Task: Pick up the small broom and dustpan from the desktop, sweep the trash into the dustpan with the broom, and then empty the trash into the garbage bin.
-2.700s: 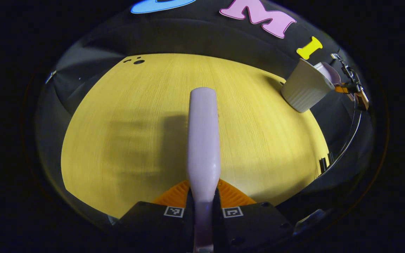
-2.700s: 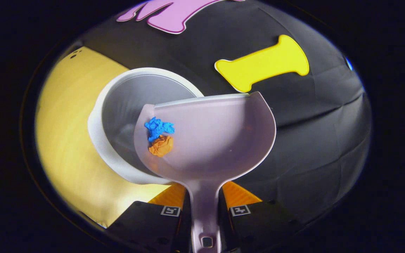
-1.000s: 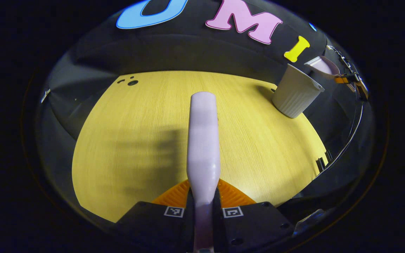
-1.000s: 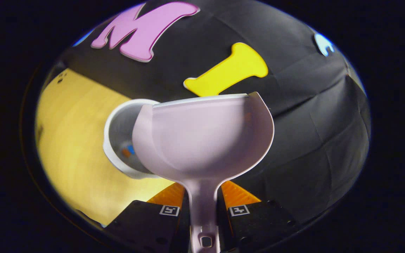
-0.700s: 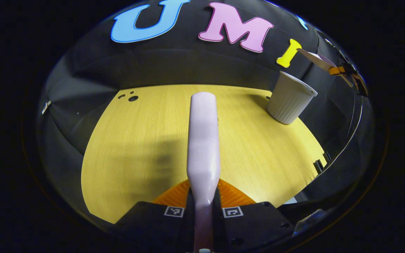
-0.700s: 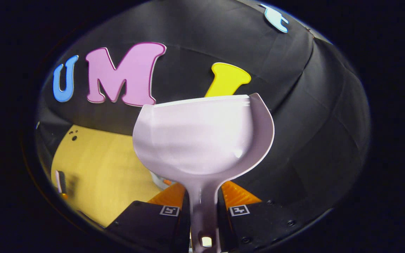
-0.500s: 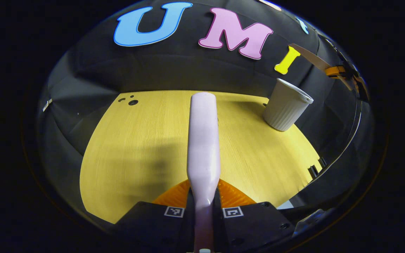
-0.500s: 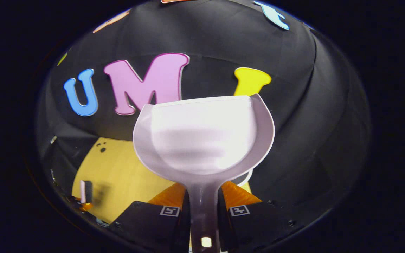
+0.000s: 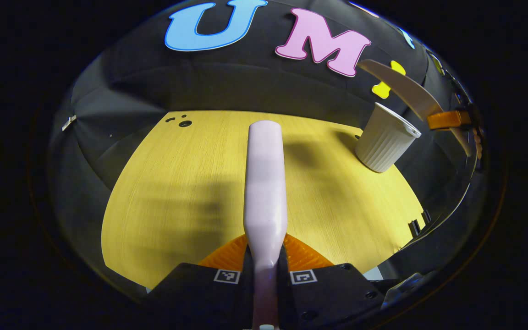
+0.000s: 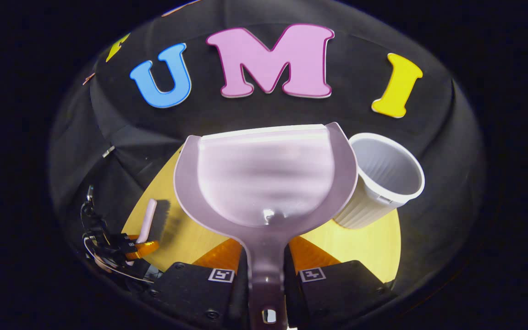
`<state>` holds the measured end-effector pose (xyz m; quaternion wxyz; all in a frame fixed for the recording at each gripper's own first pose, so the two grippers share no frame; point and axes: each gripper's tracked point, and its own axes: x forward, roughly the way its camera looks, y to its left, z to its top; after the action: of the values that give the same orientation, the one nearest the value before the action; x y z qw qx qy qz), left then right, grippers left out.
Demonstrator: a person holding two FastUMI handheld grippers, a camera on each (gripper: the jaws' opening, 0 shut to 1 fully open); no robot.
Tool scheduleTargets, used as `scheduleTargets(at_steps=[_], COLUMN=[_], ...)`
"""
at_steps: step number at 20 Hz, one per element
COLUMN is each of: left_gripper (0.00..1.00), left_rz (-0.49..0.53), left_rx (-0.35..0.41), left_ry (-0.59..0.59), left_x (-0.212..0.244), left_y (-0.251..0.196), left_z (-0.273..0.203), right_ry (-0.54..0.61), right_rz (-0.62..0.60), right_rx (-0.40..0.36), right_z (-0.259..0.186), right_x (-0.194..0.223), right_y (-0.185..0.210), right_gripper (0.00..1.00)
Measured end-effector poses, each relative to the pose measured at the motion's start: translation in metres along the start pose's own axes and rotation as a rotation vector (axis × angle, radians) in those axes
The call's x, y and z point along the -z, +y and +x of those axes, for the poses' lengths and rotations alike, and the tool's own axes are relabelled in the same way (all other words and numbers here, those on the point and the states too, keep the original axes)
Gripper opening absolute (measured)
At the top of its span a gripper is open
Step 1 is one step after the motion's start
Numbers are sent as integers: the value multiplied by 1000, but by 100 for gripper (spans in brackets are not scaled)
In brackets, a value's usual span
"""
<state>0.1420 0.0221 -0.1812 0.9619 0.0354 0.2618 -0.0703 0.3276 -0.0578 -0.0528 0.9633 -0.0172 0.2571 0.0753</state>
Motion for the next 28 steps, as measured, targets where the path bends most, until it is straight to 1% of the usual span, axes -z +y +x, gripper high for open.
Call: scheduleTargets(at_steps=[1, 3, 4, 5, 6, 7, 8, 9, 10, 11, 12, 13, 14, 15, 17, 18, 19, 20, 21, 22, 23, 24, 25, 26, 28], left_gripper=[25, 25, 25, 25, 25, 25, 25, 25, 25, 25, 25, 25, 25, 26, 26, 28, 26, 28, 28, 29, 33, 41, 50, 65, 95], left_rz=[-4, -13, -19, -26, -35, -36, -33, -30, -25, -12, 28, 44, 56, 62, 57, 69, 81, 90, 96, 97, 94, 94, 98, 104, 116], left_rx=[-5, -24, -30, -30, -32, -35, -44, -52, -62, -77, -115, -128, -138, -146, -160, -176, -186, -191, -197, -207, -207, -197, -194, -194, -212], left_ry=[13, 58, 80, 107, 138, 165, 184, 212, 237, 261, 303, 315, 326, 338, 357, 365, 377, 388, 394, 388, 366, 350, 336, 318, 267], left_x=[4, 13, 17, 21, 26, 28, 30, 31, 33, 35, 41, 41, 43, 46, 44, 41, 42, 45, 46, 43, 38, 35, 33, 27, 14], left_y=[2, 5, 6, 5, 5, 5, 6, 6, 4, 7, 7, 7, 8, 8, 5, 4, 3, 2, 1, 1, -3, -6, -9, -12, -13], left_z=[4, 18, 25, 33, 43, 53, 60, 68, 78, 87, 97, 100, 102, 104, 105, 105, 106, 109, 112, 112, 112, 110, 107, 104, 88], right_ry=[23, 79, 117, 139, 166, 202, 221, 241, 254, 271, 296, 306, 315, 323, 362, 364, 368, 371, 378, 385, 391, 385, 373, 368, 312], right_rz=[11, 33, 36, 39, 43, 54, 60, 67, 68, 57, 30, 22, 24, 31, 50, 55, 52, 53, 62, 79, 97, 105, 110, 115, 127], right_rx=[-7, -14, -7, -8, -9, 5, 11, 19, 28, 40, 56, 56, 54, 56, 51, 42, 37, 27, 19, 9, -14, -24, -22, -23, -4], right_z=[10, 27, 43, 49, 61, 75, 86, 101, 110, 123, 131, 134, 138, 142, 148, 147, 149, 148, 149, 151, 152, 152, 150, 151, 133], right_x=[15, 43, 67, 82, 98, 120, 133, 144, 150, 163, 170, 174, 178, 180, 188, 192, 194, 193, 195, 192, 192, 189, 184, 186, 173], right_y=[6, 4, 3, 5, 4, 2, 0, -3, -7, -12, -13, -11, -9, -9, -10, -10, -12, -12, -10, -10, -6, -6, -8, -10, -13], right_gripper=[41, 32, 36, 37, 41, 37, 36, 37, 41, 37, 37, 37, 41, 37, 37, 37, 37, 43, 39, 43, 49, 58, 79, 100, 100])
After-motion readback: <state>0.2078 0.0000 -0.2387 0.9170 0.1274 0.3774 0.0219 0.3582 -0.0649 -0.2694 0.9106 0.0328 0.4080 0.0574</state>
